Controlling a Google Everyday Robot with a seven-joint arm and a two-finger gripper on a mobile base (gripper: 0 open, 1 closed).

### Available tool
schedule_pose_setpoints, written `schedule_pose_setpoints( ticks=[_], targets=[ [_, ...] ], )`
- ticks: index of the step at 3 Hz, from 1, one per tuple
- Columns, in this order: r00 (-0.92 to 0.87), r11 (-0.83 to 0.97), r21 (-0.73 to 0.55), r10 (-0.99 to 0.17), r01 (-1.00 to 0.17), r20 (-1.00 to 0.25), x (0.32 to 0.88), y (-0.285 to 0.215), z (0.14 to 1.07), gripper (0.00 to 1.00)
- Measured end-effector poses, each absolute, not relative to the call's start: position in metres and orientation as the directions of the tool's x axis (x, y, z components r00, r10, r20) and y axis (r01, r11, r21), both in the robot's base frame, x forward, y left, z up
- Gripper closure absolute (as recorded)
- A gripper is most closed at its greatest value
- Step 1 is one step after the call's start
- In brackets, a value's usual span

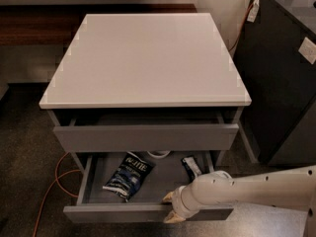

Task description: Pick blue chip bag from middle drawer and place on counter

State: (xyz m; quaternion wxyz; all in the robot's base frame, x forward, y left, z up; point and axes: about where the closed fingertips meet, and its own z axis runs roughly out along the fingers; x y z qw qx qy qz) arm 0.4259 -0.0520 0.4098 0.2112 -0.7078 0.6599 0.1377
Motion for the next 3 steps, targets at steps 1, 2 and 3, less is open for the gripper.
schedule_pose_setpoints(
  ticks=[1, 2, 3],
  targets=[
    [0.113, -0.076, -0.095, -0.865, -0.993, -0.489, 0.404, -0.040, 0.407, 0.21],
    [0.128, -0.099, -0.083, -0.858, -0.992, -0.497, 0.390, -0.033, 0.407, 0.52],
    [0.130, -0.101, -0.083, -0.858, -0.991, -0.497, 0.389, -0.032, 0.407, 0.76]
  ],
)
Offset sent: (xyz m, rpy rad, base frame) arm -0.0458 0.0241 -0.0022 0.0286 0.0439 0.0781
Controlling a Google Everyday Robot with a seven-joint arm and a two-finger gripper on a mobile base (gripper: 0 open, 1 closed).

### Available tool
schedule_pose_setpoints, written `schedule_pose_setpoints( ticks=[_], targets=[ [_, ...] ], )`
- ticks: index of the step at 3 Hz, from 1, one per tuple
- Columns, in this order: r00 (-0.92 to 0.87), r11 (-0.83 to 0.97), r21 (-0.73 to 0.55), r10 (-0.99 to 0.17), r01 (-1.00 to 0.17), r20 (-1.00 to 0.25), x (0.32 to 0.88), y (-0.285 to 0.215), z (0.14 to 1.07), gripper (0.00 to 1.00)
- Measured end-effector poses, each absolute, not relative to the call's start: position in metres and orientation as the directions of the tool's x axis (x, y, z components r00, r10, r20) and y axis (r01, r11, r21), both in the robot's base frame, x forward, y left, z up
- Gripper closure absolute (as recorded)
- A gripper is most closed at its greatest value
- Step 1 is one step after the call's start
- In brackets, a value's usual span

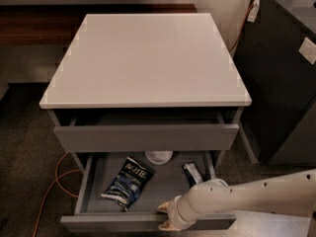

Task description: Pick blue chip bag from middle drawer and place on counter

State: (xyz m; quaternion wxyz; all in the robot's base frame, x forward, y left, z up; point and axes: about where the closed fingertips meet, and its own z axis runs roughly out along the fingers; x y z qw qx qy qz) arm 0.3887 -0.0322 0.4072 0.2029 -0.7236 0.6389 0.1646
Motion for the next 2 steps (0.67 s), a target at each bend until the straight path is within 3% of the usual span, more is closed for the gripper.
schedule_pose_setpoints(
  ticks=[1, 2],
  targets=[
    [0.139, -0.115, -0.080, -0.857, -0.990, -0.496, 0.3831, -0.0304, 0.4099, 0.98],
    [0.152, -0.131, -0.078, -0.855, -0.988, -0.496, 0.3786, -0.0277, 0.4126, 1.00]
  ],
)
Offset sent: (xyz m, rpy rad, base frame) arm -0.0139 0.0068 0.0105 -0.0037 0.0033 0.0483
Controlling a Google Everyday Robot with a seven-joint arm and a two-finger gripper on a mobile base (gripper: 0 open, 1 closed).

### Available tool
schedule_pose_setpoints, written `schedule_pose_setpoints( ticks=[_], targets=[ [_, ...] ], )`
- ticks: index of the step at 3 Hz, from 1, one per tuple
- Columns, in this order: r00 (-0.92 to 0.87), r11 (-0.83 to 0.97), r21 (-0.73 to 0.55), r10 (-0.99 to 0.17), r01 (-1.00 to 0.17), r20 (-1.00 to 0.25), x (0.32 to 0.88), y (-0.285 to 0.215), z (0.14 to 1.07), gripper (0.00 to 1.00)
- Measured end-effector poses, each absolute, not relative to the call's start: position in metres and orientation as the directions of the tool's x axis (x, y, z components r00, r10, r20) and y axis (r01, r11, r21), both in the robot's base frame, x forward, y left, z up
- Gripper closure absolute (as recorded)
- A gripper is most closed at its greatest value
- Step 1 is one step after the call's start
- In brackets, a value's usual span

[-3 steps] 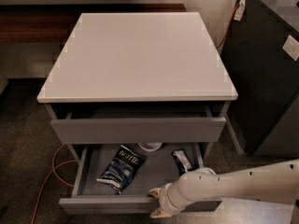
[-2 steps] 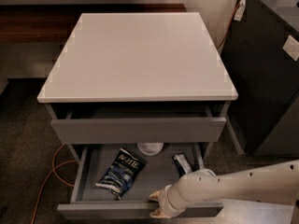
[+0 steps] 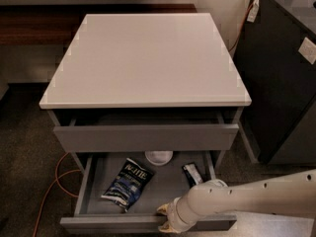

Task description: Pick blue chip bag from middle drawer and place on counter

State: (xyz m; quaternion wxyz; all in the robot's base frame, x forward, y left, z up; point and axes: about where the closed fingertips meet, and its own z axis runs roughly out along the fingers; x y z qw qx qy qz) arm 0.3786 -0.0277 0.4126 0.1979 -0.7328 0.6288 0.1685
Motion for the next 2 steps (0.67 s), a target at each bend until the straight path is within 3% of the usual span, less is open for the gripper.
schedule_pose_setpoints(
  ticks=[2],
  targets=[
    [0.168, -0.155, -0.068, -0.851, -0.986, -0.499, 0.3739, -0.0231, 0.4140, 1.00]
  ],
)
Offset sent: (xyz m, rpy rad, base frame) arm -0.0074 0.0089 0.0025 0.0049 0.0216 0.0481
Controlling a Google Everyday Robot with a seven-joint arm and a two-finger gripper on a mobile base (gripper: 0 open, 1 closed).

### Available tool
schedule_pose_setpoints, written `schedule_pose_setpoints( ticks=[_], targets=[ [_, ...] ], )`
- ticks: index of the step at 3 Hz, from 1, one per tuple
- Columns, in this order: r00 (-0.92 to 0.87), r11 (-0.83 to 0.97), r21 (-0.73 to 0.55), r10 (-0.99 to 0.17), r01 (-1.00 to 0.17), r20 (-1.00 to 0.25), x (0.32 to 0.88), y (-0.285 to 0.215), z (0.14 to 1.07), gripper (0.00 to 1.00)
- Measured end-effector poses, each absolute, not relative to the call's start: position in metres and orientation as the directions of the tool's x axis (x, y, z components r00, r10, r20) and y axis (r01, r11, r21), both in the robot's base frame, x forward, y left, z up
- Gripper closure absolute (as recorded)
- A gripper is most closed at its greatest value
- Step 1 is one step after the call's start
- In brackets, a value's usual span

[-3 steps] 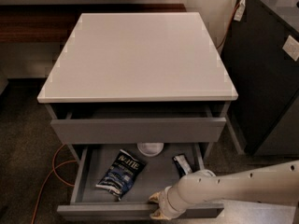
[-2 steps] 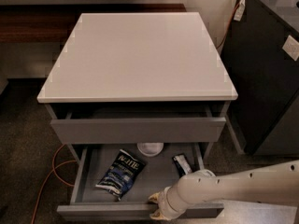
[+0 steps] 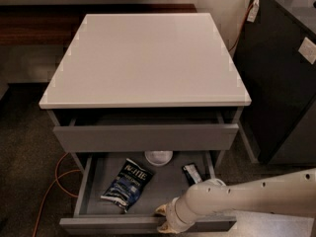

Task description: Pick blue chip bag from middle drawer and place on counter

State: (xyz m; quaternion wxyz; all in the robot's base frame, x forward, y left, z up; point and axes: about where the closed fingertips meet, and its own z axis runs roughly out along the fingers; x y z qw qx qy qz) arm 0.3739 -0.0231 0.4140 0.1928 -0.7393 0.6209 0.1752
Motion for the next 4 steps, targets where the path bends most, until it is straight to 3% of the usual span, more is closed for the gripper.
schedule_pose_setpoints(
  ticks=[1, 2, 4],
  targets=[
    [0.168, -0.155, -0.068, -0.850, -0.986, -0.499, 0.3739, -0.0233, 0.4140, 1.00],
    [0.168, -0.156, -0.066, -0.850, -0.986, -0.499, 0.3732, -0.0229, 0.4135, 0.88],
    [0.168, -0.157, -0.065, -0.850, -0.985, -0.500, 0.3725, -0.0225, 0.4130, 0.25]
  ],
)
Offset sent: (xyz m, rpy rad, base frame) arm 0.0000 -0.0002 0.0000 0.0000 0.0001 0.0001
